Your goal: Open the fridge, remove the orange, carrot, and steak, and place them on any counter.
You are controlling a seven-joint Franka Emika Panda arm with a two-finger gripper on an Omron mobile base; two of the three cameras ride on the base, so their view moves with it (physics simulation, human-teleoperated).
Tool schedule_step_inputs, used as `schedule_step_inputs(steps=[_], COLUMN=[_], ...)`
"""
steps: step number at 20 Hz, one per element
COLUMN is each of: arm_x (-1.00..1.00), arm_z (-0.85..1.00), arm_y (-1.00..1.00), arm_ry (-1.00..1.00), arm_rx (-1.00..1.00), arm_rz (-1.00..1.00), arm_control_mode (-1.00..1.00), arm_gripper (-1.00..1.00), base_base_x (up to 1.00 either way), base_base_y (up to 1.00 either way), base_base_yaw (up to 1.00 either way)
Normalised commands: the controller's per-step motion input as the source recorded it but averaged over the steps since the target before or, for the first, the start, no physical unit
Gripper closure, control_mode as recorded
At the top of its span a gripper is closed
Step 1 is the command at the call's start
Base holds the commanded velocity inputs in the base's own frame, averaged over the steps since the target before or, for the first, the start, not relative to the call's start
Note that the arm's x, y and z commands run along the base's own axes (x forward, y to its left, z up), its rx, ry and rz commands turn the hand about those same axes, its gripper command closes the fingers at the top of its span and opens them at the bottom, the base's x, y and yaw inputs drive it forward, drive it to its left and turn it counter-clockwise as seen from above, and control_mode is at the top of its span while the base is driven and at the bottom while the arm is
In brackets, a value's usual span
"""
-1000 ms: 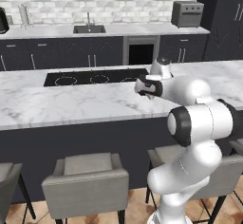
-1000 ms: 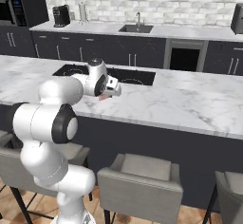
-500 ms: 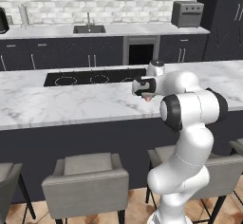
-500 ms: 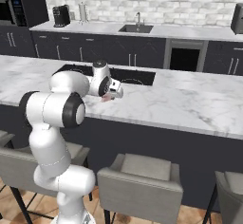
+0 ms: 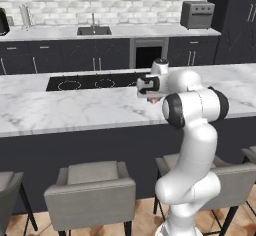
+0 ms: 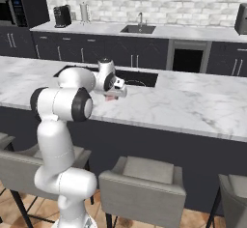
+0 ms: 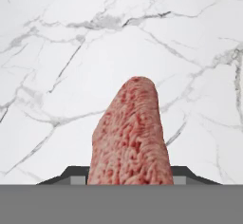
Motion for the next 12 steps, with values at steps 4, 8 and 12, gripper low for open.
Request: schedule_step_inputs(steps=[4,8,12], arm_x=[0.07,0.00,-0.09], arm_z=[-0.27,-0.10,0.04], arm_y=[-0.01,-0.12,-0.19], arm_ry=[0.03,0.00,-0.01], arm_rx=[0.00,0.00,0.00], arm_rz=[0.02,0.03,0.02], arm_control_mode=[-1.00,-1.00,-1.00], arm_gripper=[-1.00,-1.00,-1.00], base_base_x=[0.00,0.00,0.00], base_base_y=[0.00,0.00,0.00], base_base_yaw=[0.00,0.00,0.00])
